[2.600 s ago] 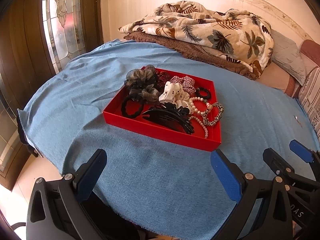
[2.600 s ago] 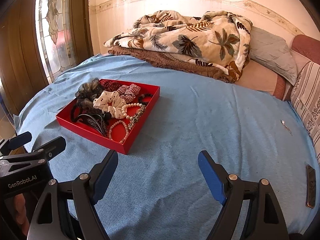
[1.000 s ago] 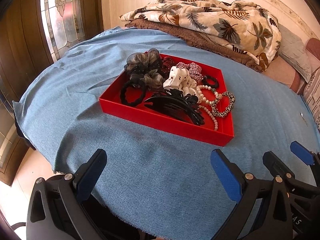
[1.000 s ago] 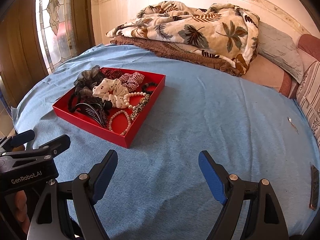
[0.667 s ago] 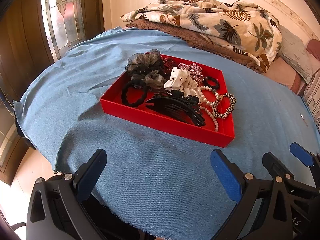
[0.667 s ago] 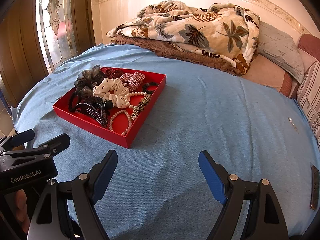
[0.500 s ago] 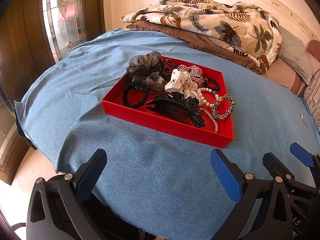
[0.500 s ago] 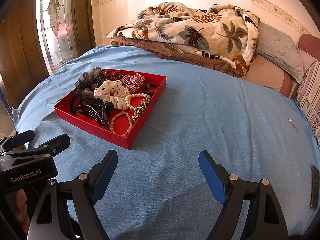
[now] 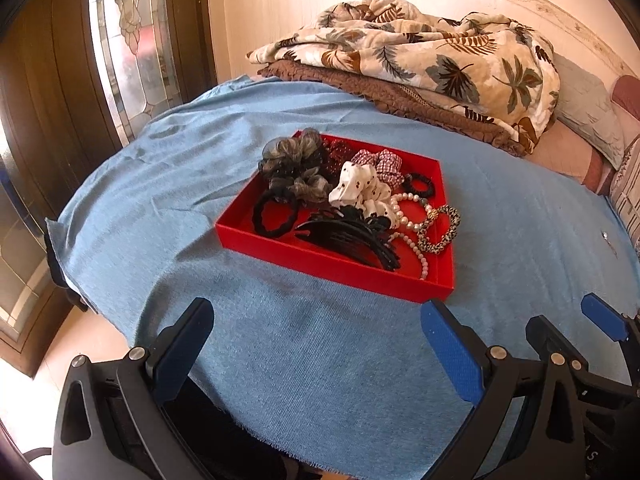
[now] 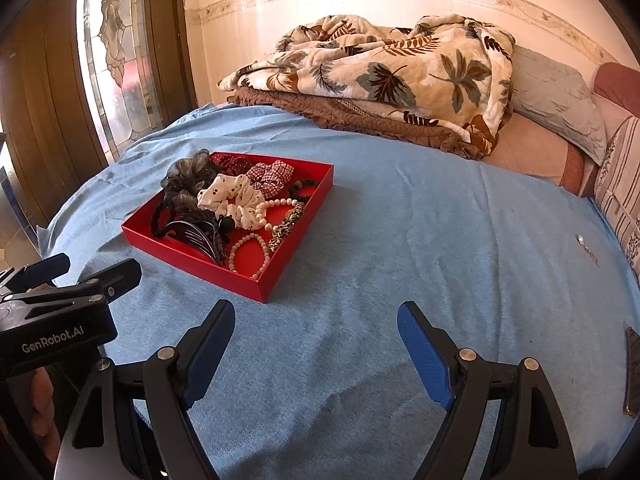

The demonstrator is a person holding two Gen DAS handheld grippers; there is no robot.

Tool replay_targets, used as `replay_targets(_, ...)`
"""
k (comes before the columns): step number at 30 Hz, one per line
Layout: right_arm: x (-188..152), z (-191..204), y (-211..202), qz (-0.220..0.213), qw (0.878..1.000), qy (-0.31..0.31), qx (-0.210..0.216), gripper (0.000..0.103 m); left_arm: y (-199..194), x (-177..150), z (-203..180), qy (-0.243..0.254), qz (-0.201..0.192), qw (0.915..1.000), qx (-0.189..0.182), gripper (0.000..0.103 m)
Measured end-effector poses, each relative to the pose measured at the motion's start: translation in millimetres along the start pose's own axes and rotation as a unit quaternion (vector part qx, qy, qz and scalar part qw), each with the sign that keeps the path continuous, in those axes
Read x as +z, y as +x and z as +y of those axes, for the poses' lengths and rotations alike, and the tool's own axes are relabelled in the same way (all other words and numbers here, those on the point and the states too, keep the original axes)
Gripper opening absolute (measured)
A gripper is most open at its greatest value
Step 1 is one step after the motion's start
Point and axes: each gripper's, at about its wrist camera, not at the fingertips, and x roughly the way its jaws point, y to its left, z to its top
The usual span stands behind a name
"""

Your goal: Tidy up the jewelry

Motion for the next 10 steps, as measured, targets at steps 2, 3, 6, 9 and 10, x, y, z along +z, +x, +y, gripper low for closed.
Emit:
replay_targets(2, 0, -3, -2, -0.002, 1.0, 0.004, 0.001, 0.087, -4, 3, -4, 0.006, -0.008, 0.9999, 0.004, 0.103)
replay_targets(3, 0, -5, -3, -0.003, 1.0, 0.006, 0.001, 0.087, -4, 4, -7, 0.008, -0.011, 0.9999, 0.006, 0.103)
replay_targets(6, -1, -12, -6, -0.007, 1.0, 0.015, 0.003, 0.087, -6, 8, -16, 0.017, -0.015, 0.9997, 0.007, 0.103)
replay_targets(9, -1, -23, -10, -0.012, 1.0, 0.023, 0.001, 0.087, -5, 11, -30, 0.03, -0.013, 0.9995, 0.002, 0.103)
replay_targets(10, -1, -29, -11, -0.013, 1.0, 0.028, -0.002, 0.087, -4, 13, -36, 0.033, -0.011, 0.9994, -0.005, 0.103)
